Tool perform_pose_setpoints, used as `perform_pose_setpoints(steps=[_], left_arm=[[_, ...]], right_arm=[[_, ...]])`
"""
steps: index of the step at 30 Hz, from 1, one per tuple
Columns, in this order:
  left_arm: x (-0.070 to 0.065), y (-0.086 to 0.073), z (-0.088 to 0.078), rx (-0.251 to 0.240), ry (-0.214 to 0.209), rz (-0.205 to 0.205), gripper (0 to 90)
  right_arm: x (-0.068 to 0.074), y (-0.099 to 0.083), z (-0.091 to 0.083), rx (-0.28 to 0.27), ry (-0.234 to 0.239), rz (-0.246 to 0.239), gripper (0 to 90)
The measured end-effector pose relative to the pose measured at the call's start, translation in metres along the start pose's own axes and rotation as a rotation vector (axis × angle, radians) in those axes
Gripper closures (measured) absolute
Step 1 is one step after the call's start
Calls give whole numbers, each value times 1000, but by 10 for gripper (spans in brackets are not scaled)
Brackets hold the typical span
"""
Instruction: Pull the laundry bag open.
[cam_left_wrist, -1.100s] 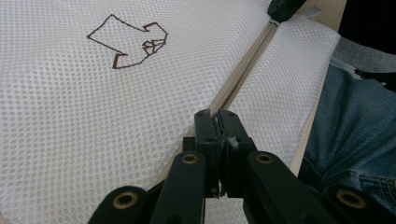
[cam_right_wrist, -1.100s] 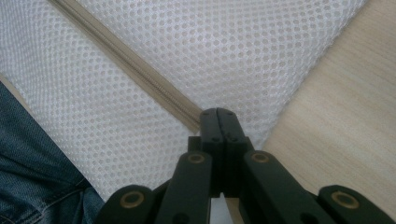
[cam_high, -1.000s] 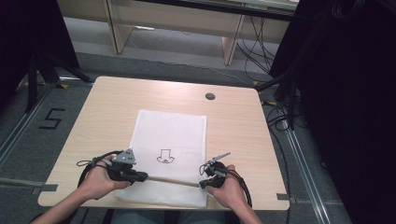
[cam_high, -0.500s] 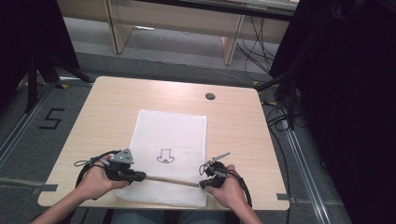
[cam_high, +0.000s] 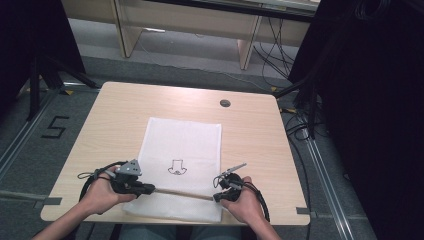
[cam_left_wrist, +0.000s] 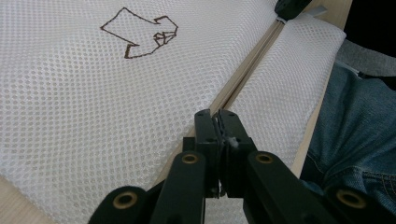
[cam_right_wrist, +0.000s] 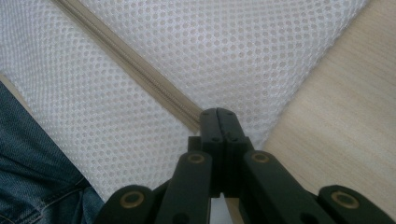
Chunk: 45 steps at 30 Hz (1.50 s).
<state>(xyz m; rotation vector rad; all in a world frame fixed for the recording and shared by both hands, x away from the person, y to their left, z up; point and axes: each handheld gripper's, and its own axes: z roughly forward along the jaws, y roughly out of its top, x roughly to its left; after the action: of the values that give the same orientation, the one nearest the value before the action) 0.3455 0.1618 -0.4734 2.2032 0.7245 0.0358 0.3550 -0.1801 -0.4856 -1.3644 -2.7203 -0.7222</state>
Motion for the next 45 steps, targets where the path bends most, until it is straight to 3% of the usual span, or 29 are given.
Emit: perform_pose_setpoints(steps=[7, 11, 12, 15, 19, 22, 28, 38, 39, 42, 44, 45], left_arm=[[0, 0, 0, 1, -1, -1, 874], [2, -1, -2, 5, 4, 21, 874], [1, -1, -2, 1, 3, 0, 874], [2, -1, -2, 5, 3, 16, 874], [1, -2, -2, 1, 1, -3, 874], [4, -2, -4, 9, 13, 16, 874], [5, -5, -6, -1, 7, -9, 874], [6, -5, -8, 0, 17, 6, 874], [6, -5, -7, -8, 12, -18, 874], [7, -6, -9, -1, 17, 4, 874], [7, -7, -9, -5, 20, -18, 874], [8, -7, -10, -4, 17, -10, 874]], right_arm=[[0, 0, 0, 0, 0, 0, 900], [0, 0, 0, -1, -1, 1, 900], [0, 0, 0, -1, -1, 1, 900], [0, 0, 0, 3, 2, 0, 900], [0, 0, 0, 2, 1, -1, 900], [0, 0, 0, 0, 1, -2, 900], [0, 0, 0, 3, 1, -1, 900], [0, 0, 0, 3, 2, 1, 900], [0, 0, 0, 2, 2, 1, 900], [0, 0, 0, 4, 2, 0, 900], [0, 0, 0, 4, 2, 0, 900], [0, 0, 0, 4, 1, 0, 900]])
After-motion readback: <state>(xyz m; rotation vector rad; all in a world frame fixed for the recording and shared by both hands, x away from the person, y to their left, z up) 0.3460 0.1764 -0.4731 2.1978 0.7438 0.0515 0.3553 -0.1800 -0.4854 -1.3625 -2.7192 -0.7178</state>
